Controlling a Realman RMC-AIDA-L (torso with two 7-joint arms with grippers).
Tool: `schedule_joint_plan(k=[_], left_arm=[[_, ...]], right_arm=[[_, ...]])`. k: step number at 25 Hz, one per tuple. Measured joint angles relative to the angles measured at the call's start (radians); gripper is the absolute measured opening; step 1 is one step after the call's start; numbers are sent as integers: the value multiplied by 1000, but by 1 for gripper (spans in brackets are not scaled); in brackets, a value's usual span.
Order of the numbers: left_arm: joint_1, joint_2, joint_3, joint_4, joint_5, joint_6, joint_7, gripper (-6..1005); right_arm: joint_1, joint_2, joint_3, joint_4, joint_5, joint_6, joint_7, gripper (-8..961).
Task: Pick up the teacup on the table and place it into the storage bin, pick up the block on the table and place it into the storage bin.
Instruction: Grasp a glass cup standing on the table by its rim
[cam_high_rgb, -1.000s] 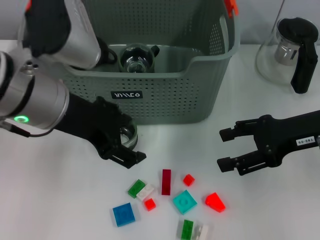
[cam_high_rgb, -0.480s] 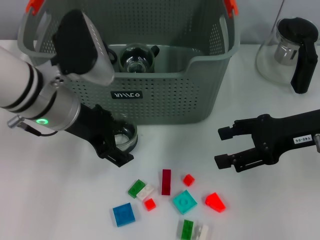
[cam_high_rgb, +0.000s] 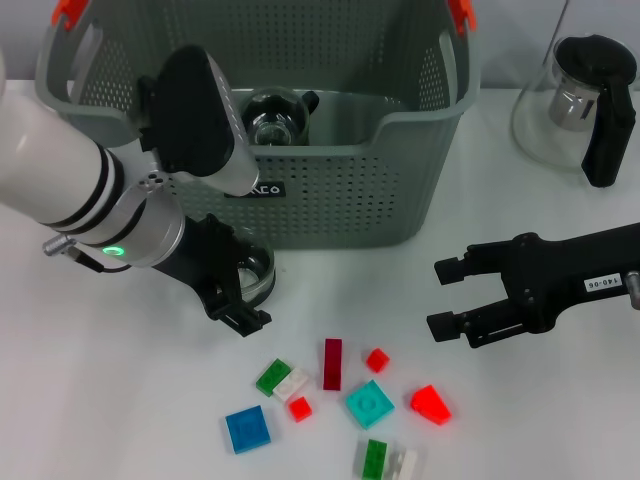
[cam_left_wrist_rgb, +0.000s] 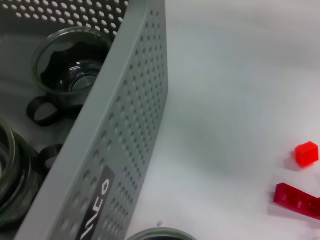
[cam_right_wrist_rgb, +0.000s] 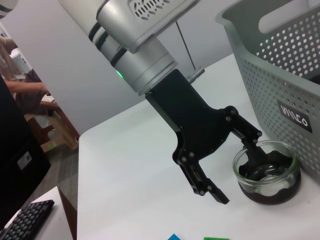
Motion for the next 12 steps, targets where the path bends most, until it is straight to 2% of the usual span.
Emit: schedule_joint_plan(k=[12], left_arm=[[-24,-2,13,-85,41,-78,-7,849]], right_arm=[[-5,1,0,2,-1,3,-3,926]])
